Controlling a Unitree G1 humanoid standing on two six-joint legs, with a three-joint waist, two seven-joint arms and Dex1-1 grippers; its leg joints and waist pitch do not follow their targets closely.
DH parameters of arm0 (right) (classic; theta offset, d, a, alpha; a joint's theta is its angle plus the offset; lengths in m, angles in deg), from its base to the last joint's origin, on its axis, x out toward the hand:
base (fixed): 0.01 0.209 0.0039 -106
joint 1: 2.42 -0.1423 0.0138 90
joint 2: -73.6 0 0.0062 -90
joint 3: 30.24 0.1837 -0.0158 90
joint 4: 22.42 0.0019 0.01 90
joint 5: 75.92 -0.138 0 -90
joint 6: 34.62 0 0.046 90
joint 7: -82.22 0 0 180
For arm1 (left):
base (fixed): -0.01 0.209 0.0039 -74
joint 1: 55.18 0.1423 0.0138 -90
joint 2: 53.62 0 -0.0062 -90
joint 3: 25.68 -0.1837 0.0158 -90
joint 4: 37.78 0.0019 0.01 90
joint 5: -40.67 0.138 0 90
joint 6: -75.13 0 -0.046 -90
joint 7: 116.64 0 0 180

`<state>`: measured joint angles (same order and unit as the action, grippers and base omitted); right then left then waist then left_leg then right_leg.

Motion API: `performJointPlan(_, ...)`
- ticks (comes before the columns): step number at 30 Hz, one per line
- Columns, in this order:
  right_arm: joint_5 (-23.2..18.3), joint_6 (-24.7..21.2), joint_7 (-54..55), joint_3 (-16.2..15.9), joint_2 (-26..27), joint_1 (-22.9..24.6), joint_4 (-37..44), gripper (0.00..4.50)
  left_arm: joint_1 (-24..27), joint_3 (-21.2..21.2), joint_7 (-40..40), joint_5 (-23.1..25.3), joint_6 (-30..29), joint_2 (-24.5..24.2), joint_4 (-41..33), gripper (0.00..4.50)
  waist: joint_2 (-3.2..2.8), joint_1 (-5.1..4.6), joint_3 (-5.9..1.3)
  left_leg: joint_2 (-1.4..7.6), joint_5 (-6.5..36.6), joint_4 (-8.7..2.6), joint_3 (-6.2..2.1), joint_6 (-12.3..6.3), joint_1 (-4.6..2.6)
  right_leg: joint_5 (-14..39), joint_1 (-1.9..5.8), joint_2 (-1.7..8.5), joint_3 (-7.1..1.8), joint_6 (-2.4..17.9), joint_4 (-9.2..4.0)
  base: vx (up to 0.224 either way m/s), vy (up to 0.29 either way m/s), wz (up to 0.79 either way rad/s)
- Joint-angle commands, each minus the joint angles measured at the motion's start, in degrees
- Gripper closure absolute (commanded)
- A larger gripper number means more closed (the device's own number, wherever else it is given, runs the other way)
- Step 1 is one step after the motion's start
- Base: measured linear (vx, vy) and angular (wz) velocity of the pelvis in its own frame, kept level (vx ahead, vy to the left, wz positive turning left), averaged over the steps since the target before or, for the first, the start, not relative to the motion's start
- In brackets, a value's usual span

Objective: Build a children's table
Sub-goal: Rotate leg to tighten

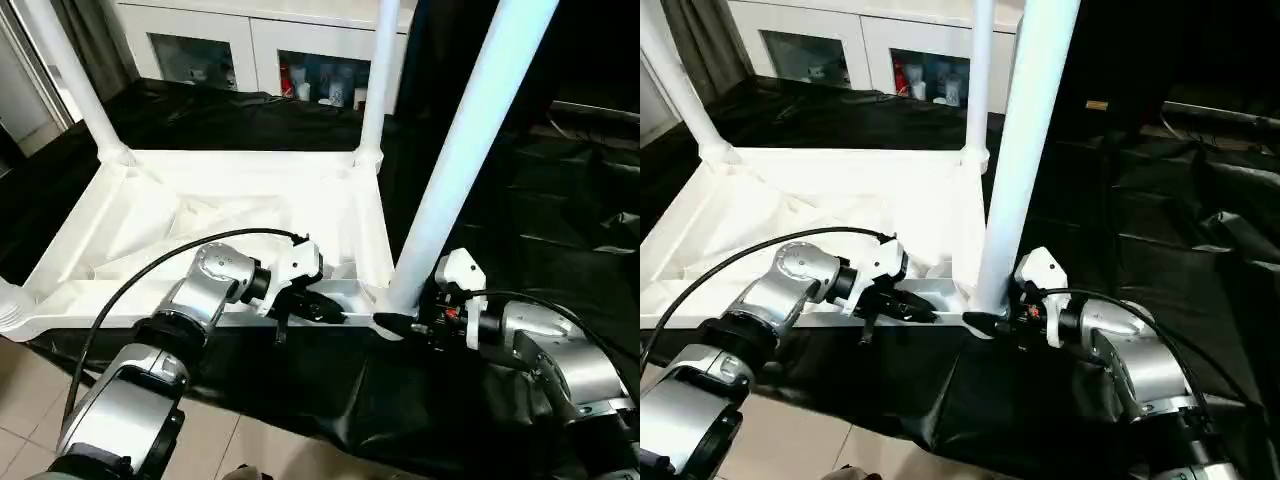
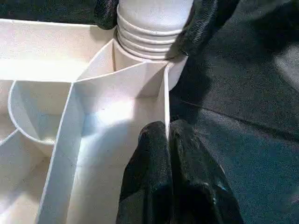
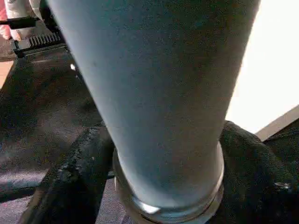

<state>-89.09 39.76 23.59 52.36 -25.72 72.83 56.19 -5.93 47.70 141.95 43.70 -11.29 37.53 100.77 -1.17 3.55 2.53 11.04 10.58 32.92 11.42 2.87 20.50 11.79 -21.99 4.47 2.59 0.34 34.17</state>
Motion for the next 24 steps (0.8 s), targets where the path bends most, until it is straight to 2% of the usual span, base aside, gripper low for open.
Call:
performJointPlan(1,-0.6,0.3,-1.5,-2.2,1.2,-0.6,-0.2,1.45,1.2,-1.0,-0.3,0.9,-0.8,-0.1,0.6,4.50,1.20,0.29,-3.23,2.41,7.8,-3.13,-0.86,-5.13,-0.22,4.5,2.46,3.83,-2.11,14.8,-3.34,0.000,0.000,0.00)
performJointPlan(2,-0.5,0.3,-1.4,-2.2,1.3,-0.7,-0.4,1.58,1.2,-0.9,-0.6,0.9,-0.8,-0.1,0.6,4.50,1.50,0.29,-3.23,2.38,7.8,-3.12,-0.87,-5.14,-0.18,4.8,2.49,3.84,-2.09,14.8,-3.29,0.000,0.000,0.00)
performJointPlan(3,-0.2,0.4,-0.4,-2.1,1.8,-0.7,-0.9,1.58,1.3,-0.7,-1.4,0.8,-0.8,0.0,0.6,4.50,1.40,0.31,-3.18,2.38,7.9,-3.15,-0.86,-5.10,-0.19,5.2,2.42,3.84,-2.09,14.7,-3.36,0.000,0.000,0.00)
performJointPlan(5,1.3,0.4,4.9,-1.1,4.0,-0.9,-2.8,1.70,1.1,0.4,-5.8,0.9,-1.0,1.0,0.9,4.50,1.60,0.24,-3.05,2.44,8.7,-3.29,-0.89,-4.67,-0.26,6.9,2.25,3.92,-2.10,14.3,-3.57,0.000,0.000,0.00)
performJointPlan(6,1.9,0.4,7.0,-0.7,4.8,-1.0,-3.6,1.72,1.0,0.8,-7.5,0.9,-1.0,1.4,1.1,4.50,1.61,0.08,-2.90,2.34,9.9,-3.41,-0.97,-3.85,-0.27,9.3,2.15,3.99,-2.13,13.9,-3.84,0.000,0.000,0.00)
performJointPlan(8,3.3,-0.5,13.8,0.5,7.7,-1.3,-5.6,1.76,0.8,1.1,-10.6,1.0,-1.3,3.0,1.3,4.50,1.26,-0.31,-2.60,2.29,13.5,-3.76,-1.17,-1.80,-0.67,16.1,1.82,4.02,-2.28,12.2,-4.59,0.000,0.000,0.00)
performJointPlan(9,3.5,-0.8,15.7,0.9,8.6,-1.3,-6.1,1.76,0.8,1.1,-11.3,1.0,-1.6,3.5,1.3,4.50,1.34,-0.43,-2.57,2.32,14.0,-3.85,-1.17,-1.38,-0.74,17.1,1.69,3.98,-2.33,11.8,-4.73,0.000,0.000,0.00)
performJointPlan(10,3.8,-1.4,19.1,1.5,10.4,-1.1,-6.5,1.76,0.8,1.0,-12.4,1.1,-1.9,4.7,1.3,4.50,0.99,-0.45,-2.56,2.34,15.1,-3.96,-1.27,-0.66,-0.98,18.5,1.58,3.96,-2.39,11.3,-4.93,0.000,0.000,0.00)
performJointPlan(12,4.1,-1.8,21.6,2.1,11.8,-1.0,-6.6,1.77,0.7,0.9,-13.2,1.2,-2.1,5.6,1.3,4.50,1.26,-0.70,-2.50,2.25,15.7,-4.23,-1.43,0.00,-0.76,19.5,1.66,3.90,-2.41,10.5,-5.01,0.000,0.000,0.00)
performJointPlan(13,4.8,-2.7,27.0,3.0,14.8,-0.7,-6.7,1.77,0.5,0.3,-15.1,1.7,-2.5,7.6,1.6,4.50,0.89,-0.98,-2.50,2.20,16.1,-4.35,-1.53,0.36,-0.67,19.8,1.69,3.85,-2.43,10.0,-5.07,0.000,0.000,0.00)
performJointPlan(14,5.1,-3.1,29.7,3.5,16.4,-0.4,-6.7,1.78,0.3,0.1,-16.1,1.7,-2.8,9.1,1.7,4.50,0.85,-1.09,-2.58,2.29,16.5,-4.34,-1.50,0.62,-1.03,19.0,1.44,3.81,-2.47,10.2,-5.14,0.000,0.000,0.00)
performJointPlan(17,5.4,-3.3,32.6,3.5,18.5,0.2,-6.3,1.78,0.2,-0.3,-17.1,1.6,-3.1,11.3,1.7,4.50,1.11,-1.48,-2.45,2.08,17.6,-4.42,-1.52,0.51,-0.83,20.5,1.43,3.79,-2.51,9.7,-5.41,0.000,0.000,0.00)
performJointPlan(18,5.5,-3.2,33.3,3.2,19.4,0.5,-5.8,1.78,0.2,-0.5,-17.2,1.4,-3.4,12.2,1.5,4.50,1.13,-1.57,-2.51,2.11,17.5,-4.33,-1.54,-0.05,-0.89,21.1,1.35,3.86,-2.63,9.3,-5.52,0.000,0.000,0.00)
performJointPlan(20,5.9,-3.1,33.6,2.7,19.9,0.6,-5.2,1.78,0.3,-0.6,-17.1,1.3,-3.5,12.8,1.1,4.50,0.75,-1.63,-2.52,2.08,17.6,-4.38,-1.57,-0.27,-0.78,20.9,1.35,3.82,-2.65,9.1,-5.57,0.000,0.000,0.00)
performJointPlan(23,5.6,-2.4,31.7,1.7,19.6,0.7,-4.4,1.78,0.4,-0.6,-16.5,1.5,-3.6,12.6,1.1,4.50,0.85,-1.63,-2.57,2.09,17.8,-4.39,-1.52,-0.39,-0.78,19.9,1.36,3.75,-2.66,9.1,-5.54,0.000,0.000,0.00)
performJointPlan(24,5.5,-2.4,31.6,1.8,19.6,0.6,-4.4,1.43,0.4,-0.6,-16.5,1.6,-3.6,12.6,1.2,4.50,0.91,-1.57,-2.62,2.13,17.5,-4.41,-1.55,-0.54,-0.74,19.3,1.39,3.79,-2.66,9.3,-5.44,0.000,0.000,0.00)
